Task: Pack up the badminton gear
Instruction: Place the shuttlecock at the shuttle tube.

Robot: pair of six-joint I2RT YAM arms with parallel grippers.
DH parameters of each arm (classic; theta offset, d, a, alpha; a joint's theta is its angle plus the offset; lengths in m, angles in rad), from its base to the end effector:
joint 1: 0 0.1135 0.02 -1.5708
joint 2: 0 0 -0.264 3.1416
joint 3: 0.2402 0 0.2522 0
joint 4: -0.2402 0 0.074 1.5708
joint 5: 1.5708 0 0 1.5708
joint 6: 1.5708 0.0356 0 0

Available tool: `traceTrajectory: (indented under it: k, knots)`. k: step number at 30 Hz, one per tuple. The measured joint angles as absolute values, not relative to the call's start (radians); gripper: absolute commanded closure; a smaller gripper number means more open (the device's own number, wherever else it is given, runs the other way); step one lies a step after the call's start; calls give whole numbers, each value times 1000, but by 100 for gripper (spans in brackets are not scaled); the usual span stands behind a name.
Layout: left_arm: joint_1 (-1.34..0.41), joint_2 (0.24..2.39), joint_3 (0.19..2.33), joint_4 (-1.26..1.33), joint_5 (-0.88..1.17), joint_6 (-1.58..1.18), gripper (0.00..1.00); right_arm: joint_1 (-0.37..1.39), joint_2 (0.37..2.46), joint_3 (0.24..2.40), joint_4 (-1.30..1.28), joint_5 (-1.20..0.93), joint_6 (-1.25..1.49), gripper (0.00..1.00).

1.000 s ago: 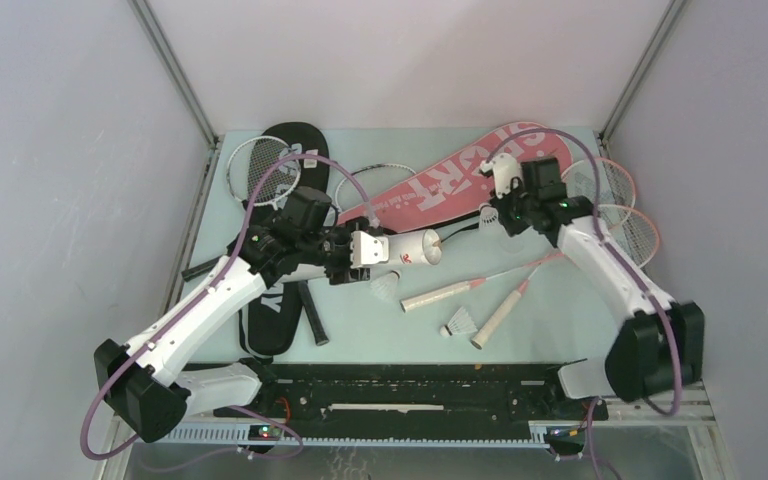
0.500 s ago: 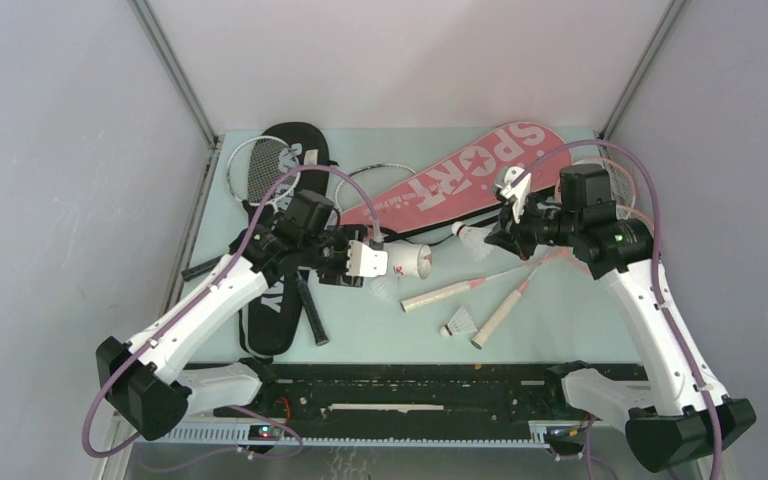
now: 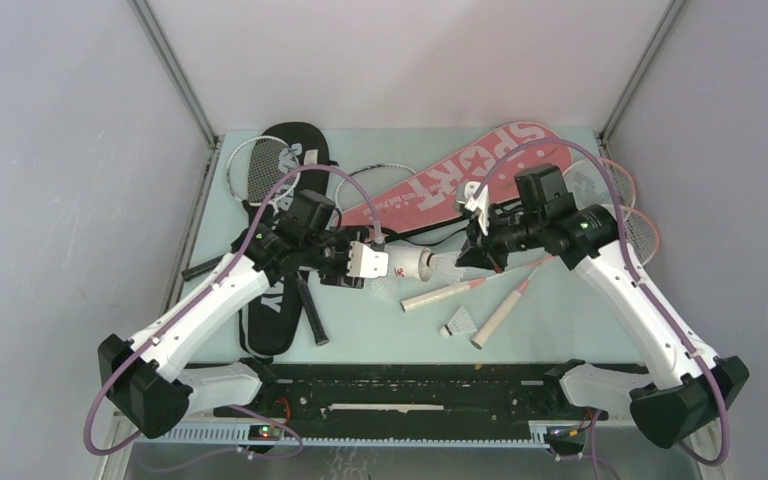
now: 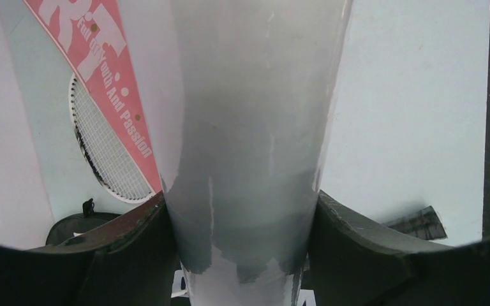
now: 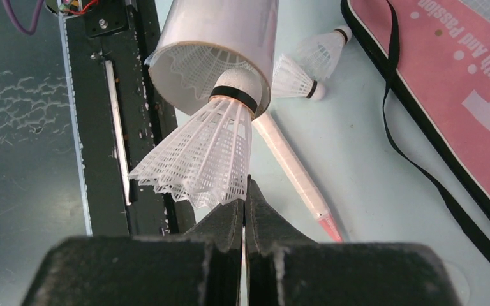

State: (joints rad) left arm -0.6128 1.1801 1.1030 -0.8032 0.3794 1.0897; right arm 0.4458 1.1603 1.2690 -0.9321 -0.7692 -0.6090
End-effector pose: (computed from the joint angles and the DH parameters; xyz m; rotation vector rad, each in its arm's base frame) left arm 0.1859 -0.1468 0.3160 1.8957 1.4429 -0.2415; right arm 0.1872 0.1169 0.3687 -1.4208 1.7399 0.8241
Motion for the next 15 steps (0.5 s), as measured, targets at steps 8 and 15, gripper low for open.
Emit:
traceTrajectory:
  k: [8, 15]
  knots:
    - [-619, 1180, 1103, -802, 392, 1086, 39, 502, 1232, 1330, -936, -765, -579, 100]
    - [-628, 1187, 1103, -789, 394, 1053, 40, 559, 1289, 1347, -936, -717, -521, 90]
